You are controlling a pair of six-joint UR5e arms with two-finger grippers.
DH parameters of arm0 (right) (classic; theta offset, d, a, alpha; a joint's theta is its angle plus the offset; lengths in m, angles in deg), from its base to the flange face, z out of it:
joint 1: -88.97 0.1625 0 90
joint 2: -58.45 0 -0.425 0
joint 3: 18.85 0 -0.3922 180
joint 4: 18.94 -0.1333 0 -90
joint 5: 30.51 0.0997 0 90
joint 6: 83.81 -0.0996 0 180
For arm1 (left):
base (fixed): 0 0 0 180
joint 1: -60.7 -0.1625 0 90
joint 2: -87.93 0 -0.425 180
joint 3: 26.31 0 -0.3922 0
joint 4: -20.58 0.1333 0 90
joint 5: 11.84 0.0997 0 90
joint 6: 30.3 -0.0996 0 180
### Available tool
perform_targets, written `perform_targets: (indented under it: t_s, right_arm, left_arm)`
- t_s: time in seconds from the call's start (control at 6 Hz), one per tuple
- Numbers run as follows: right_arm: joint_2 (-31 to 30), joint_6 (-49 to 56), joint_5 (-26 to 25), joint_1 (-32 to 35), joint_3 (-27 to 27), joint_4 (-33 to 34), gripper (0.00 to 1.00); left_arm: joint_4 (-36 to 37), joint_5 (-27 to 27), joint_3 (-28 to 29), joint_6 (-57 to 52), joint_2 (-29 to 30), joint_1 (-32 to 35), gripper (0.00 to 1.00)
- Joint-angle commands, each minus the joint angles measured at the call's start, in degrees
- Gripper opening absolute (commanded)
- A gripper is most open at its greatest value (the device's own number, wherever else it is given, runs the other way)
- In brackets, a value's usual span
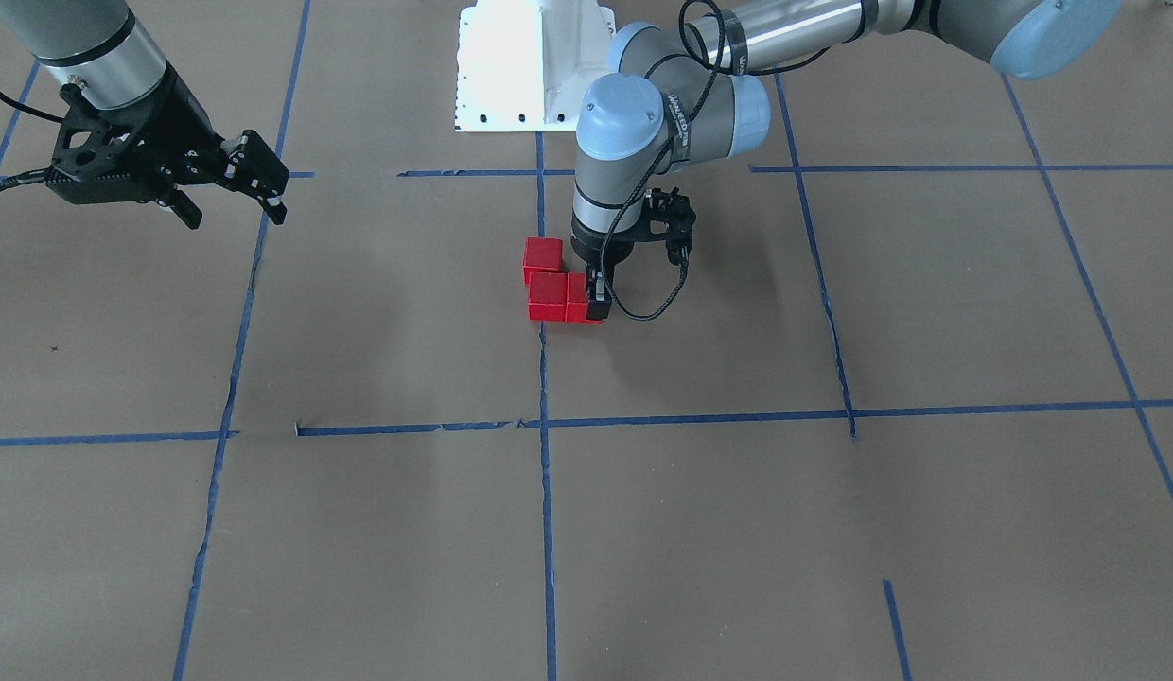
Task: Form red blocks into L shape at center
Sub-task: 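Carry the cube with the left gripper beside the farther center cube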
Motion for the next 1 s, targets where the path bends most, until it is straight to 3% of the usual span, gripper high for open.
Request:
perform_targets:
  t_s: [0.0, 0.17, 0.33, 0.5, 0.83]
  right_arm:
    - [0.0, 0.0, 0.0, 0.0, 0.0, 0.0, 1.0]
    - [0.0, 0.0, 0.0, -0.1, -0.1, 0.0, 1.0]
    - [0.0, 0.0, 0.0, -0.1, -0.2, 0.0, 1.0]
    - [0.0, 0.0, 0.0, -0.1, -0.2, 0.1, 1.0]
    - [0.0, -0.1, 0.1, -0.1, -0.1, 0.0, 1.0]
  left_arm:
    - [-0.1, -0.1, 0.0, -0.1, -0.1, -0.3, 0.05]
    - [-0.3, -0.1, 0.2, -0.1, -0.1, -0.3, 0.06]
    - [-0.4, 0.0, 0.4, -0.1, -0.2, -0.2, 0.14]
    - [-0.4, 0.0, 0.5, 0.0, -0.1, -0.1, 0.99]
    - [-0.4, 0.0, 0.5, 1.7, 0.5, 0.1, 1.0]
